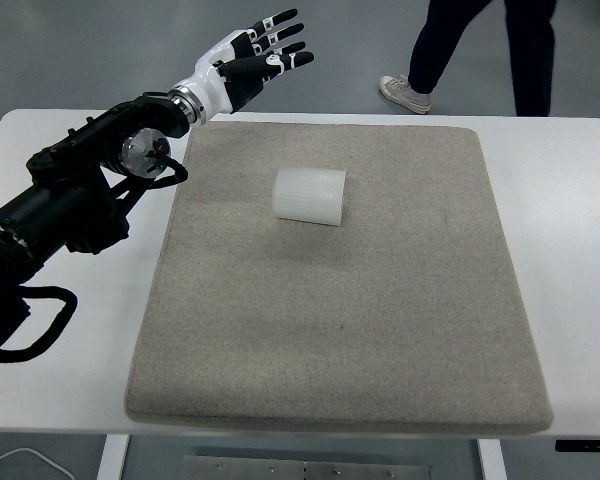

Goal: Upright white cup

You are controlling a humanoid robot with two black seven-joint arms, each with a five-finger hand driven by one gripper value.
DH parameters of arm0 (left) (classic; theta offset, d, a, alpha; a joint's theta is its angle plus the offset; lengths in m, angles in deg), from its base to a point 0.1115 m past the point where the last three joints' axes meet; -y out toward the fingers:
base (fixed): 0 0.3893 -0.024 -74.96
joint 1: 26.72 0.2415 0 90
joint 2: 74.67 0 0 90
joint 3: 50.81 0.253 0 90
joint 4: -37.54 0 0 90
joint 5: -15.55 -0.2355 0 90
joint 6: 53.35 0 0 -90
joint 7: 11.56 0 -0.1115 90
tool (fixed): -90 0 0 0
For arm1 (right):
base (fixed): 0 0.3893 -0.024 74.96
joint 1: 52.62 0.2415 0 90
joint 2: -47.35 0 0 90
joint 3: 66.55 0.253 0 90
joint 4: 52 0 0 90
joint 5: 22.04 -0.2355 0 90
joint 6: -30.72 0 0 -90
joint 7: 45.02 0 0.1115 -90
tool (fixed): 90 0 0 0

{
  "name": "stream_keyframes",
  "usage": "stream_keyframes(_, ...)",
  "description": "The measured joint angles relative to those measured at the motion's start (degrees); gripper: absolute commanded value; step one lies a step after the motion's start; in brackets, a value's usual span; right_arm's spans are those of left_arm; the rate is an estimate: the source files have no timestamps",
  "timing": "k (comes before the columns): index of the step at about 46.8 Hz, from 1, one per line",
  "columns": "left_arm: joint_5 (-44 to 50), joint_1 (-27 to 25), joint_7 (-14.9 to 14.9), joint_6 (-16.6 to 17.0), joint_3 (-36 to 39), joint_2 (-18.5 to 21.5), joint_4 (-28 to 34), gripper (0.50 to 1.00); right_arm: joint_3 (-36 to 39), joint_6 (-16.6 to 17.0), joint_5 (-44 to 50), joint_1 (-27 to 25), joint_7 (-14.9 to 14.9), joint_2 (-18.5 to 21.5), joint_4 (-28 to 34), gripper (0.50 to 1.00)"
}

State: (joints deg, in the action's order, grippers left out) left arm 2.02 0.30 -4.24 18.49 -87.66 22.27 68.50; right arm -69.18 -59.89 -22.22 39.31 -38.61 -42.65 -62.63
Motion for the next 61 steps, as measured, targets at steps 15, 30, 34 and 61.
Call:
stream_keyframes(15,-19.4,-5.4,-0.7,-1.1,4.7,4.3,8.3,0.988,0.0,0.0,0.0,0.0,0.0,0.0,0.0,0.93)
stream_keyframes(30,-27.3,-11.9,-7.1,-3.4,19.2,10.7,18.9,0.986,0.0,0.0,0.0,0.0,0.0,0.0,0.0,0.93)
stream_keyframes(34,-28.1,-13.1,-7.9,-3.5,22.1,10.6,19.0,0.99,0.0,0.0,0.0,0.0,0.0,0.0,0.0,0.93)
stream_keyframes(61,-44.7,-12.7,-9.0,-2.6,25.2,6.8,18.9,0.986,0.0,0.0,0.0,0.0,0.0,0.0,0.0,0.93)
